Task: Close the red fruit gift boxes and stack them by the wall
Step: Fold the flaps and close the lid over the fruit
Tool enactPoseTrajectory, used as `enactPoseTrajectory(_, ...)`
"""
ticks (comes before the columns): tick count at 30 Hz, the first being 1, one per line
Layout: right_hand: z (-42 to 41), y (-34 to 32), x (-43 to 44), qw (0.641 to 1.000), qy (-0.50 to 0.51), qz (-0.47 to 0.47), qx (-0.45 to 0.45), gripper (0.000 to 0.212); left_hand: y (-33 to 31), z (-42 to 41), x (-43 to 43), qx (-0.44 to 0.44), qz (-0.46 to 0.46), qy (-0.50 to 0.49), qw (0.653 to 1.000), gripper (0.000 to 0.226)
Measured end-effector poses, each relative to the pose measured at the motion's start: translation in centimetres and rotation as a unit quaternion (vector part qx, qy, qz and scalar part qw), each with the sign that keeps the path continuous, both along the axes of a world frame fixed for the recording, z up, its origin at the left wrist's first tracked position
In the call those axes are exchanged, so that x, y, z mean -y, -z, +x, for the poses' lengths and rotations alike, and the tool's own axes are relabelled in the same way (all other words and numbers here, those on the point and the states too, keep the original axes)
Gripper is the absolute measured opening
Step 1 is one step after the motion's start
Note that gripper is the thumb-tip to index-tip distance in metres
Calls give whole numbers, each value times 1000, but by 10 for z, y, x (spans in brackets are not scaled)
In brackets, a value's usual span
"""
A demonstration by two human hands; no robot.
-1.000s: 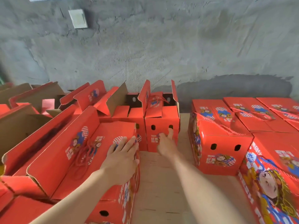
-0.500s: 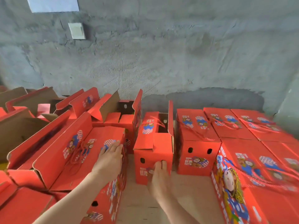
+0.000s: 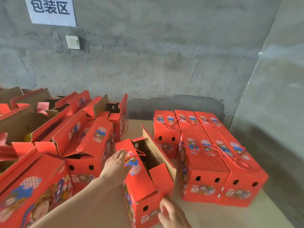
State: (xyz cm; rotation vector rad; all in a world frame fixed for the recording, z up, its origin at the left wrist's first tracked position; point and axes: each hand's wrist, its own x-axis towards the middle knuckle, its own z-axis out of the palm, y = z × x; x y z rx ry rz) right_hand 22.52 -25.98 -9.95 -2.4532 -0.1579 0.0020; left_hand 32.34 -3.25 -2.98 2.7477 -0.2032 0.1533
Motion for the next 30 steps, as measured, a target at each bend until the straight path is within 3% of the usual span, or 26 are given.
enactPoseTrajectory(3, -25, -9, 32, 994, -51, 33, -93, 7, -6, -28, 12, -55, 58, 25, 996, 73)
enactPoseTrajectory(7, -62, -20, 70, 984, -53, 100, -141, 21, -7, -59, 27, -100, 104, 63, 988, 80)
enactPoseTrajectory(14, -100, -25, 140, 977, 81, 133, -144, 39, -10, -96, 56, -127, 143, 142, 971, 77)
enactPoseTrajectory(16, -105, -24, 150, 972, 137, 150, -122, 34, -11, -105, 67, -109, 164, 158, 968, 80)
enactPoseTrajectory(20, -122, -29, 135, 948, 230, 220, 8, 28, -17, -114, 76, -63, 223, 145, 962, 85)
enactPoseTrajectory(23, -143, -49, 113, 958, 170, 223, 58, 45, -19, -127, 73, -10, 207, 105, 973, 83)
enactPoseTrajectory(26, -157, -61, 96, 947, 101, 304, 22, 43, -21, -144, 72, 73, 173, 78, 979, 74)
enactPoseTrajectory(28, -163, -62, 94, 900, 75, 426, -56, 42, -23, -160, 69, 126, 153, 77, 977, 65)
enactPoseTrajectory(30, -168, -63, 98, 862, 87, 488, -105, 46, -20, -169, 58, 162, 125, 100, 974, 55)
